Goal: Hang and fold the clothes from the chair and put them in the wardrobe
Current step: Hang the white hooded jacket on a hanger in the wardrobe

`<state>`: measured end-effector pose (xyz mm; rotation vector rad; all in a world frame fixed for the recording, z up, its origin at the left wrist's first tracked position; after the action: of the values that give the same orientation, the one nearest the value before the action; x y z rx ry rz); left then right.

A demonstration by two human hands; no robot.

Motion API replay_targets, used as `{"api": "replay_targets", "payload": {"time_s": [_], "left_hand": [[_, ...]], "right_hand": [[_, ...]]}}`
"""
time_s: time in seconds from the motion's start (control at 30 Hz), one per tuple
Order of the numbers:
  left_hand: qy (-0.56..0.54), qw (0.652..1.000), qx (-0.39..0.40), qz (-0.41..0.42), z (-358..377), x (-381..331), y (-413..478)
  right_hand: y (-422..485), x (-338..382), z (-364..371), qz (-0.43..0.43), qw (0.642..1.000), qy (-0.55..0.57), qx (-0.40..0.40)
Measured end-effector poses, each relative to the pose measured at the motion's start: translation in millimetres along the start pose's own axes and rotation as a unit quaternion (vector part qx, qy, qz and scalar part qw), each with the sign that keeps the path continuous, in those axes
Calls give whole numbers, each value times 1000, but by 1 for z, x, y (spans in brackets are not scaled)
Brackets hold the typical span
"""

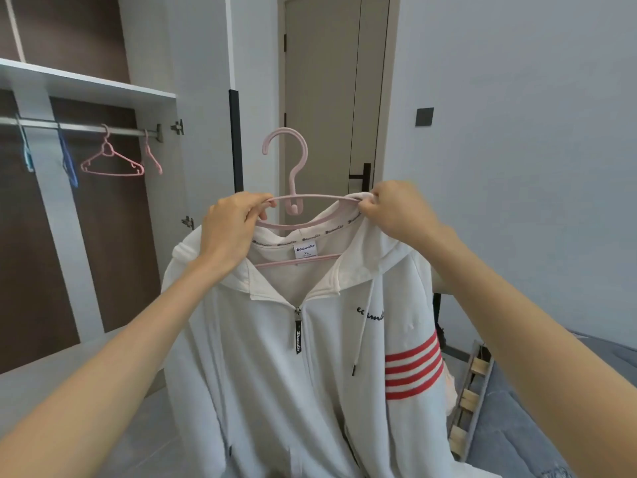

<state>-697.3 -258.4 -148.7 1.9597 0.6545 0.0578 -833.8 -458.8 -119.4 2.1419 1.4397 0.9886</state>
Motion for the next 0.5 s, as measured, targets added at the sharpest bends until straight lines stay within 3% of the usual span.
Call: {"api": "replay_targets", "payload": {"time_s": [0.17, 0.27, 0.4, 0.5], "left_hand": [[37, 999, 4, 1, -8, 2, -4], [47, 999, 8, -1, -12, 3, -6], [60, 998, 17, 1, -13, 5, -3], [59, 998, 13, -11, -12, 11, -2]], "right_hand": [[-2, -11, 13, 57, 992, 106, 40], [-5, -7, 15, 51, 992, 115, 22], [3, -5, 11, 52, 984, 159, -59], [20, -20, 32, 94, 978, 184, -35]]}}
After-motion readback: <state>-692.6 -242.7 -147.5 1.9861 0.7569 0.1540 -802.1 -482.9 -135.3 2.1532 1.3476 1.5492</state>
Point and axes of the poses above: each hand's wrist, its own y-axis towards the middle knuckle, its own z-axis out of the palm, x = y × z, the point moved 8 cm from there along y, towards the middle knuckle, and after that the axes turned 11 degrees about y, right-handed, at the moved point
